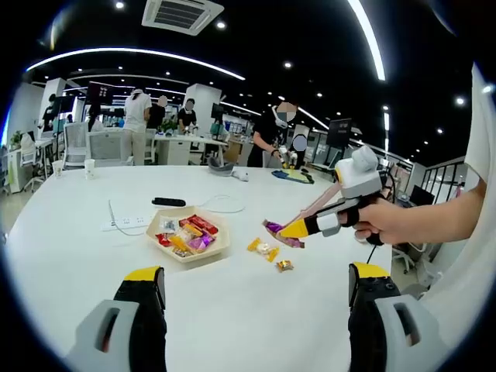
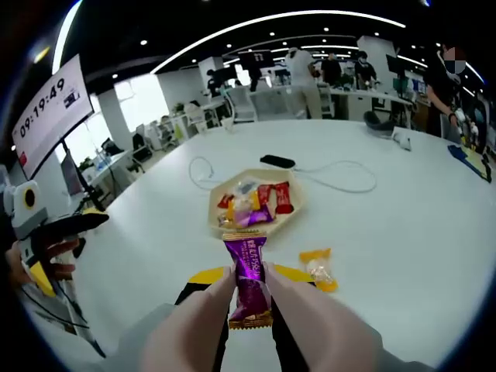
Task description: Place the target food into the container with the food tongs after gripping and lifting it, then release it inside without dropping or visibly crushing the food.
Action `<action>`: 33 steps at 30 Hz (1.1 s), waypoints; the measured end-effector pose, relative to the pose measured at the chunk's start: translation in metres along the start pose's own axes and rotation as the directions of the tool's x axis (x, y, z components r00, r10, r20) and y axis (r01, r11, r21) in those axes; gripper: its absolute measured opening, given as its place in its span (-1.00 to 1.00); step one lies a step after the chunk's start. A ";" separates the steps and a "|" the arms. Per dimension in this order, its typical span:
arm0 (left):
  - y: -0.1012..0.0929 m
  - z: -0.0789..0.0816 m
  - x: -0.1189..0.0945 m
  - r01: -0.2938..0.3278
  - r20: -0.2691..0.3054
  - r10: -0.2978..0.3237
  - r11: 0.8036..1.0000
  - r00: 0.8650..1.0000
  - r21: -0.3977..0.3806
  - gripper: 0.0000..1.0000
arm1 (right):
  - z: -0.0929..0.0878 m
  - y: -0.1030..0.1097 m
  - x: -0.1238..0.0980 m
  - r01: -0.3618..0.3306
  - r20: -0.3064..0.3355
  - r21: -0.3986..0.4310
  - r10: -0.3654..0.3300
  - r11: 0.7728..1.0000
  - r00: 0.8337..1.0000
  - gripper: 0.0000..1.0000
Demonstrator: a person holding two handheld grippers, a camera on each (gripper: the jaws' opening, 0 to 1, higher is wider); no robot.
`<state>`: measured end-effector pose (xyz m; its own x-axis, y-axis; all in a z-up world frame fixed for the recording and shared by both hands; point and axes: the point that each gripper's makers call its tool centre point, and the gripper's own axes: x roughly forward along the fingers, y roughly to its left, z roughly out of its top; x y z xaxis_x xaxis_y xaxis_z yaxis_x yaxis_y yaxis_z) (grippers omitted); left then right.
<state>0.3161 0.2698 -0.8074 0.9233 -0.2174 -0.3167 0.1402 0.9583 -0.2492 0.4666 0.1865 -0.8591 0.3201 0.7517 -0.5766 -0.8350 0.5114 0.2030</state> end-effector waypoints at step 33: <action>0.006 0.007 -0.009 -0.008 0.036 0.008 1.000 0.999 0.008 0.98 | 0.063 0.003 0.003 0.003 0.071 -0.077 0.003 0.997 0.997 -0.61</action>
<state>0.3111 0.2791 -0.7993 0.9365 -0.2033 -0.2858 0.1357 0.9614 -0.2395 0.4937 0.2164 -0.8104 0.3487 0.7808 -0.5184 -0.8660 0.4799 0.1403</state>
